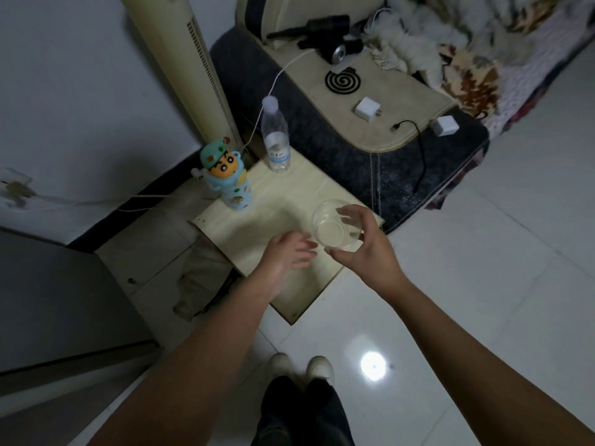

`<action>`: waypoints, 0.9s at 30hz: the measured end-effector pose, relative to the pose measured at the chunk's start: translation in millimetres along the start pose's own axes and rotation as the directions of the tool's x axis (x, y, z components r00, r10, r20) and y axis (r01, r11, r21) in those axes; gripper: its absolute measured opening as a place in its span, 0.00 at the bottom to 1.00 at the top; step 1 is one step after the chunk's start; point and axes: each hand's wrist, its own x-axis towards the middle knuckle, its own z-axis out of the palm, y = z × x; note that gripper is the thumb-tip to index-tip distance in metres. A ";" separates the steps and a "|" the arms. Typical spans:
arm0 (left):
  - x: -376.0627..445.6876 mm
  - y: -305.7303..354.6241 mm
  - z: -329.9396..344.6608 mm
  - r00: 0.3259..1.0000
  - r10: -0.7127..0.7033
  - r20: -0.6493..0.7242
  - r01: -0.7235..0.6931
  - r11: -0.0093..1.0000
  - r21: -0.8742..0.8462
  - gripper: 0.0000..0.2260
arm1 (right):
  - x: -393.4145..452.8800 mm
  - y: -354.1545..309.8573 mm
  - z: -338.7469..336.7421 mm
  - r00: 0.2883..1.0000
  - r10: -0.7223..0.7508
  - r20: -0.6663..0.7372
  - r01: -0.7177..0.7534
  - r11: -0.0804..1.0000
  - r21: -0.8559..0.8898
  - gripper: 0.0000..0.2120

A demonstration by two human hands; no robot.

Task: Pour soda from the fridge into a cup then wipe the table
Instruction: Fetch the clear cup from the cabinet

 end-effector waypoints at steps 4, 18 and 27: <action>-30.3 15.1 18.8 0.993 0.007 0.119 0.002 0.997 -0.074 0.13 | -31.5 -21.3 -28.7 0.997 0.016 -0.072 -0.016 1.000 -0.002 0.32; -114.8 3.5 93.5 0.857 -0.114 0.502 0.026 0.984 0.179 0.17 | -186.4 -40.5 -65.2 0.841 0.133 -0.524 -0.147 0.989 0.014 0.29; -193.1 -58.4 131.1 0.652 -0.310 0.692 -0.101 0.869 0.484 0.17 | -330.6 -41.3 -26.7 0.512 0.324 -0.795 -0.246 0.943 0.225 0.27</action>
